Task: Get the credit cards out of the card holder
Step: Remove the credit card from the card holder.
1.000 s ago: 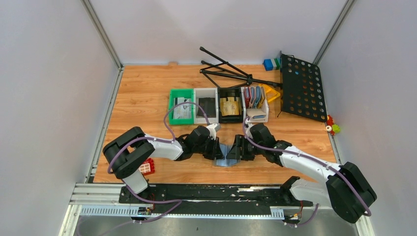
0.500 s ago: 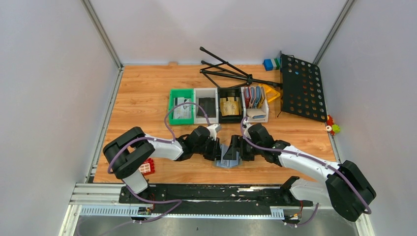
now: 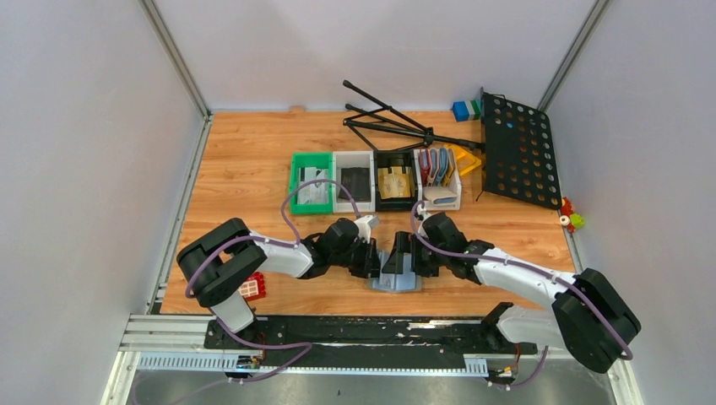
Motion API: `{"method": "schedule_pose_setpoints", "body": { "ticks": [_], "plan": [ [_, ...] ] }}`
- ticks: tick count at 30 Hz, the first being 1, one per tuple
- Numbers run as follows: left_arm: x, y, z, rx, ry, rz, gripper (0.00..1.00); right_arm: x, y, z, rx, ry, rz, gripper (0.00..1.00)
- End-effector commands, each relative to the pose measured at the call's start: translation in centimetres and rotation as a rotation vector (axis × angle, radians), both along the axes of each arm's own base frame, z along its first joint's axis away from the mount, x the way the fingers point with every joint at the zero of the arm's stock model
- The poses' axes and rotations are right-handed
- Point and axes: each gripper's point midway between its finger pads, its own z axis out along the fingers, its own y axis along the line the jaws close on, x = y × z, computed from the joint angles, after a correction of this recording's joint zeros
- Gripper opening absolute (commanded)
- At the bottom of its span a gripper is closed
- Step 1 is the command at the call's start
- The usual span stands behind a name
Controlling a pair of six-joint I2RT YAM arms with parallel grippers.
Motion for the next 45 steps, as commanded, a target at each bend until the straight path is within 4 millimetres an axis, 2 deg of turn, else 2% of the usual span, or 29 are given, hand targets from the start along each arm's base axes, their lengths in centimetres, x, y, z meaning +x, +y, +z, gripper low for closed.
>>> {"method": "schedule_pose_setpoints", "body": {
  "ticks": [1,12,17,26,36,40,45],
  "plan": [
    [-0.1,-0.7,1.4,-0.058,-0.012,-0.003,0.13,1.7,1.5,1.5,0.036,-0.05,-0.033,0.93],
    [0.0,-0.5,1.2,-0.045,-0.006,0.02,0.13,1.3,1.9,1.2,-0.011,-0.057,-0.028,1.0],
    [0.1,-0.3,1.3,-0.039,-0.008,0.029,0.13,1.3,1.1,0.7,-0.054,-0.056,-0.046,0.92],
    [0.1,-0.2,0.8,-0.023,-0.008,0.028,0.13,0.7,0.9,1.8,-0.022,-0.074,-0.041,0.9],
    [0.1,-0.1,1.0,-0.023,-0.012,0.029,0.13,0.4,0.5,1.9,-0.02,-0.076,-0.044,0.9],
    [0.1,-0.1,1.1,-0.023,-0.015,0.029,0.13,0.4,1.3,2.2,0.005,-0.071,-0.018,0.98],
    [0.1,-0.1,0.9,-0.021,-0.013,0.029,0.13,0.7,1.8,1.9,0.006,-0.061,-0.012,0.99]
  ]
}}
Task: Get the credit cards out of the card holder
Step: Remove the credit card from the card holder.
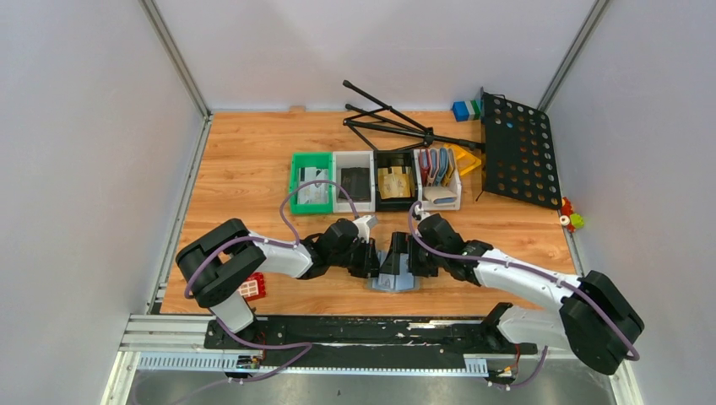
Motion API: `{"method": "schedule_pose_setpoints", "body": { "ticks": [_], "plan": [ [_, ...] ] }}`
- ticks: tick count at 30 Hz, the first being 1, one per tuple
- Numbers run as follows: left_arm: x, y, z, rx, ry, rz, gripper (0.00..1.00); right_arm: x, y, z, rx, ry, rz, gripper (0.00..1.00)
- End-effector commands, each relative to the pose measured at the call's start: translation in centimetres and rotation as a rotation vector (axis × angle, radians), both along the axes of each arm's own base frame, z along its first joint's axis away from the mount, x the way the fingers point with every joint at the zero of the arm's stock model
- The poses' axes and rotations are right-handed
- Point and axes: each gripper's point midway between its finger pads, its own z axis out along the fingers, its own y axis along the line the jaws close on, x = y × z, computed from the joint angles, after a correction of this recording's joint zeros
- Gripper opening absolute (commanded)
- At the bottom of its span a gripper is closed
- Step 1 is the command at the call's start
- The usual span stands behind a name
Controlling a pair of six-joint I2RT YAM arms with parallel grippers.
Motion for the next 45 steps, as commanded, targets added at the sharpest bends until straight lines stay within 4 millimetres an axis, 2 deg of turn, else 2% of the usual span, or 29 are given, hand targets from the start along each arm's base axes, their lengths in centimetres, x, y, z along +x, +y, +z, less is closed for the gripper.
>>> {"method": "schedule_pose_setpoints", "body": {
  "ticks": [1,8,16,22,28,36,45],
  "plan": [
    [0.1,-0.3,1.0,-0.025,-0.035,0.0,0.13,0.9,1.4,1.1,0.044,-0.025,0.012,0.99],
    [0.2,-0.3,1.2,-0.026,-0.038,-0.002,0.13,0.7,1.3,-0.2,0.017,0.002,0.019,0.92],
    [0.2,-0.1,1.0,-0.016,-0.038,-0.001,0.13,0.6,-0.1,0.2,-0.021,-0.029,-0.009,0.83],
    [0.2,-0.2,1.1,-0.016,-0.041,-0.003,0.13,0.2,-0.9,-0.1,-0.051,-0.029,-0.006,0.85],
    [0.2,-0.1,1.2,-0.015,-0.04,-0.003,0.13,0.1,-1.6,0.0,-0.069,-0.038,-0.016,0.72],
    [0.2,-0.1,1.2,-0.016,-0.042,-0.002,0.13,0.0,-4.1,0.4,-0.108,-0.055,-0.056,0.61],
    [0.1,-0.2,1.5,-0.035,-0.043,0.0,0.13,-0.5,-4.7,0.4,-0.081,-0.073,-0.076,0.39]
  ]
}}
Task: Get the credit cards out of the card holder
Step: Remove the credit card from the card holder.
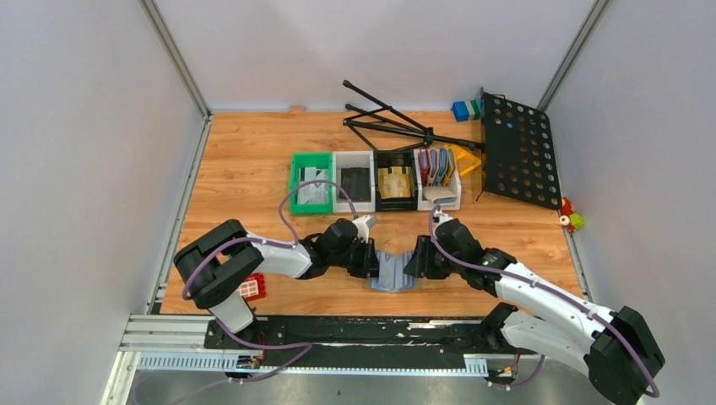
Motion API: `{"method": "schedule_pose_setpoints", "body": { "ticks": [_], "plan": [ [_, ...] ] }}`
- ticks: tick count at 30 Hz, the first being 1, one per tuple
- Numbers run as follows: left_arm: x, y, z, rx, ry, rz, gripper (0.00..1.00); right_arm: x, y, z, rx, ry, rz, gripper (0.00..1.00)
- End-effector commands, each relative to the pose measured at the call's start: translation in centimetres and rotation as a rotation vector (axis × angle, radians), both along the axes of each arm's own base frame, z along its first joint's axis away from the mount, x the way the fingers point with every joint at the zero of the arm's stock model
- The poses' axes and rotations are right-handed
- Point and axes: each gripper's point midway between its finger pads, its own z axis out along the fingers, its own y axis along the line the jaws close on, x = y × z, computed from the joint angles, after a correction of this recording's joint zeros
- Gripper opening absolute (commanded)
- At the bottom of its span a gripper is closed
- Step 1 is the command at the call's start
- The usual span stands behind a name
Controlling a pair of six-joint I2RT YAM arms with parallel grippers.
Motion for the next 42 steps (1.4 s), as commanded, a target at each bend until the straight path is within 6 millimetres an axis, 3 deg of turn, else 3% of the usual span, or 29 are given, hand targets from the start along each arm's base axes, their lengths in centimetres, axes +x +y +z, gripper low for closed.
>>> {"method": "schedule_pose_setpoints", "body": {
  "ticks": [1,7,13,23,25,29,32,37,42],
  "plan": [
    [0.1,-0.5,1.5,-0.045,-0.042,-0.008,0.13,0.0,-1.1,-0.6,-0.037,-0.008,-0.025,0.38],
    [0.0,-0.5,1.8,-0.063,-0.041,-0.004,0.15,0.0,-1.8,-0.6,-0.049,-0.013,-0.047,0.33],
    [-0.1,-0.6,2.2,-0.092,-0.034,0.006,0.17,-0.3,0.7,0.8,0.128,-0.037,0.01,0.36],
    [-0.7,-1.2,3.1,-0.202,0.005,0.01,0.24,-0.8,1.4,-1.3,0.131,0.038,0.025,0.32],
    [-0.9,-1.2,3.1,-0.223,0.019,0.01,0.27,-0.8,1.6,-1.3,0.14,0.045,0.027,0.27],
    [-0.7,-0.2,2.9,-0.248,0.036,0.034,0.35,-0.6,1.2,-1.2,0.12,0.041,0.012,0.14],
    [-0.4,1.1,2.8,-0.254,0.041,0.059,0.4,-0.4,0.9,-0.8,0.118,0.023,0.0,0.12],
    [-0.2,2.0,3.4,-0.277,0.03,0.079,0.62,-0.3,0.9,-0.3,0.133,0.01,-0.005,0.1],
    [0.0,2.2,4.5,-0.366,0.042,0.115,0.77,-0.4,1.1,-0.4,0.136,0.02,0.001,0.09]
  ]
}}
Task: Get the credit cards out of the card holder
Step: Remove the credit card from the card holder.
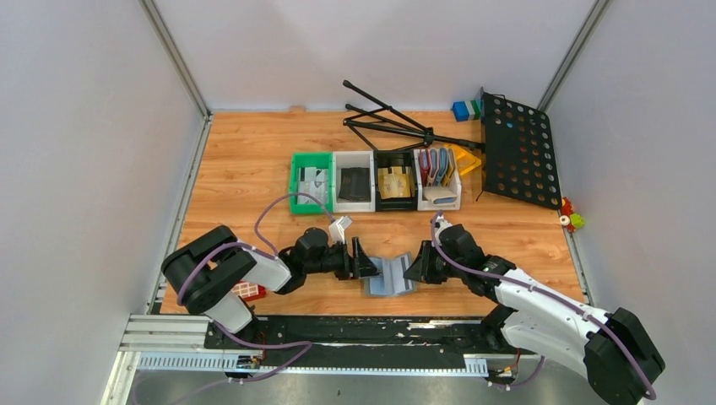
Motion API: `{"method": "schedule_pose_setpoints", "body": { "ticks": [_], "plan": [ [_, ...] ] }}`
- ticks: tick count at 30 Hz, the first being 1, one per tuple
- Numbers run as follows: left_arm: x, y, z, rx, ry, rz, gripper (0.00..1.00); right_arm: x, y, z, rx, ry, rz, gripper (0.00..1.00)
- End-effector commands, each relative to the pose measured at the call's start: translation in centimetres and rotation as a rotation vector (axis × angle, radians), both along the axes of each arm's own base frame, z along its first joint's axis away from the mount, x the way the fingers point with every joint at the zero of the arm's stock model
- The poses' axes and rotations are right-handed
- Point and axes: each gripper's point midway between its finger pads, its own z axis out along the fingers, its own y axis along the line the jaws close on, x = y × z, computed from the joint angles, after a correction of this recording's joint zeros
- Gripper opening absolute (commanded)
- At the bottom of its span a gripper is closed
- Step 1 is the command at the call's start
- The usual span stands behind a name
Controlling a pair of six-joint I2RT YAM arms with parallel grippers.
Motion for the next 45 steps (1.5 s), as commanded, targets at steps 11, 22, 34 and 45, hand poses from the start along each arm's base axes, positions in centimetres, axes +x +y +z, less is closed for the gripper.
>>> {"method": "schedule_pose_setpoints", "body": {
  "ticks": [11,22,34,45],
  "plan": [
    [0.2,-0.8,2.5,-0.212,0.006,0.018,0.73,0.4,0.5,0.6,0.028,-0.003,-0.003,0.07],
    [0.5,-0.7,0.4,-0.11,0.014,0.01,0.42,0.7,-0.6,0.4,-0.042,-0.018,-0.025,0.26],
    [0.7,-0.9,0.8,-0.094,0.003,0.005,0.13,1.5,-3.4,3.8,-0.169,-0.119,-0.056,0.48],
    [0.2,-1.7,5.0,-0.264,0.009,-0.021,0.07,-0.1,2.1,5.2,0.11,-0.08,0.133,0.38]
  ]
}}
